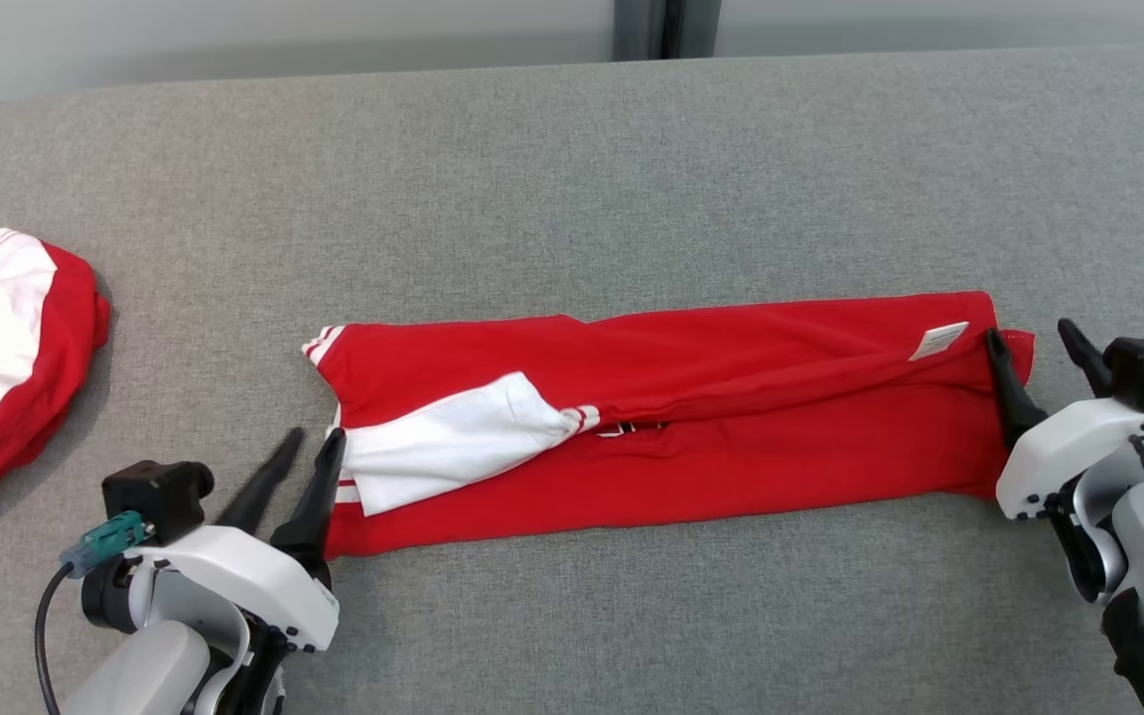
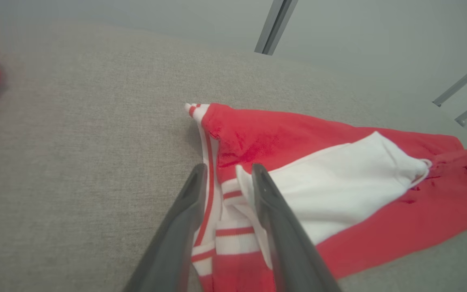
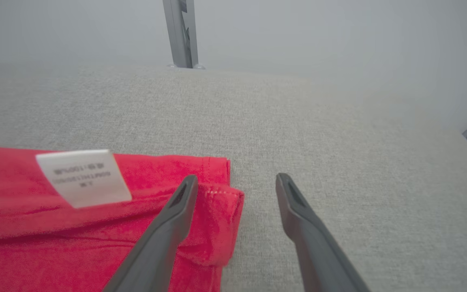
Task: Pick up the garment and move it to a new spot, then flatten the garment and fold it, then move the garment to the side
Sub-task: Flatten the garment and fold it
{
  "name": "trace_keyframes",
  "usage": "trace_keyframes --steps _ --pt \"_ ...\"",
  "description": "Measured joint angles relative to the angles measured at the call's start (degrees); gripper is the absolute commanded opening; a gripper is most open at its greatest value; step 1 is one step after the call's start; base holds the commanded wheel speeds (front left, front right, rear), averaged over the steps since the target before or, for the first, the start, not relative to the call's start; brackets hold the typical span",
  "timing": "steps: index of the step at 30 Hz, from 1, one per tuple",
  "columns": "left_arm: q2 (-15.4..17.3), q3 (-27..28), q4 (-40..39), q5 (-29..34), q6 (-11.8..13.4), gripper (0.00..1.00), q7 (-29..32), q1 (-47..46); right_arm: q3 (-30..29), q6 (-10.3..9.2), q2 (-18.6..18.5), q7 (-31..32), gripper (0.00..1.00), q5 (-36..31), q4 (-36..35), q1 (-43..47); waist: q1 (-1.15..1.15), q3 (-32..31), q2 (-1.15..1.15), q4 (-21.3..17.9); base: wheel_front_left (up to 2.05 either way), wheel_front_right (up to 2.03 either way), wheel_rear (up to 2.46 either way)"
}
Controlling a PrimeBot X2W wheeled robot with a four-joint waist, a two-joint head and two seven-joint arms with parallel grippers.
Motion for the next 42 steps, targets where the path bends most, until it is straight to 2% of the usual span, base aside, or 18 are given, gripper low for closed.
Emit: trace_keyframes --steps 6,13,16,23,27,34,38,42 --pt "-0.47 2.08 0.13 1.32 1.92 1.0 -3.0 -0.09 -5.57 0.0 0.93 0.0 1.0 -5.24 -8.84 3.08 0.0 -1.23 0.0 -0.48 0.0 0.0 0.0" --pt "-2.53 7.99 -1.18 4.25 3.53 1.0 -4.76 1.43 -8.12 0.0 6.33 -0.13 1.0 -10.54 -19.71 8.31 0.0 -3.06 0.0 -1.01 0.0 0.0 0.0" --pt "-4.59 11.91 -2.61 7.4 3.86 1.0 -4.77 2.96 -7.7 0.0 8.65 -0.13 1.0 -11.65 -22.9 10.27 0.0 -4.0 0.0 -1.1 0.0 0.0 0.0" --pt "-8.93 18.82 -5.39 16.77 2.25 1.0 -4.79 7.44 -6.04 0.0 11.38 -0.13 1.0 -12.61 -27.44 14.94 0.0 -6.19 0.0 -0.88 0.0 0.0 0.0" --pt "-11.67 22.19 -6.3 20.9 0.36 1.0 -4.83 10.23 -6.09 0.0 11.88 -0.14 1.0 -12.34 -29.26 17.44 0.0 -7.71 0.0 -0.72 0.0 0.0 0.0" --pt "-16.86 27.22 -7.73 27.11 -3.26 1.0 -4.83 15.13 -8.2 0.0 12.71 -0.13 1.0 -12.52 -33.09 22.68 0.0 -11.01 0.0 -0.42 0.0 0.0 0.0" --pt "-19.24 29.87 -7.78 33.01 -4.37 1.0 -4.83 19.13 -9.37 0.0 13.32 -0.13 1.0 -12.68 -34.93 27.13 0.0 -13.6 0.0 -0.43 0.0 0.0 0.0" --pt "-20.62 31.99 -7.7 36.26 -5.28 1.0 -4.83 21.62 -10.21 0.0 13.5 -0.13 1.0 -13.01 -35.86 29.48 0.0 -14.89 0.0 -0.46 0.0 0.0 0.0"
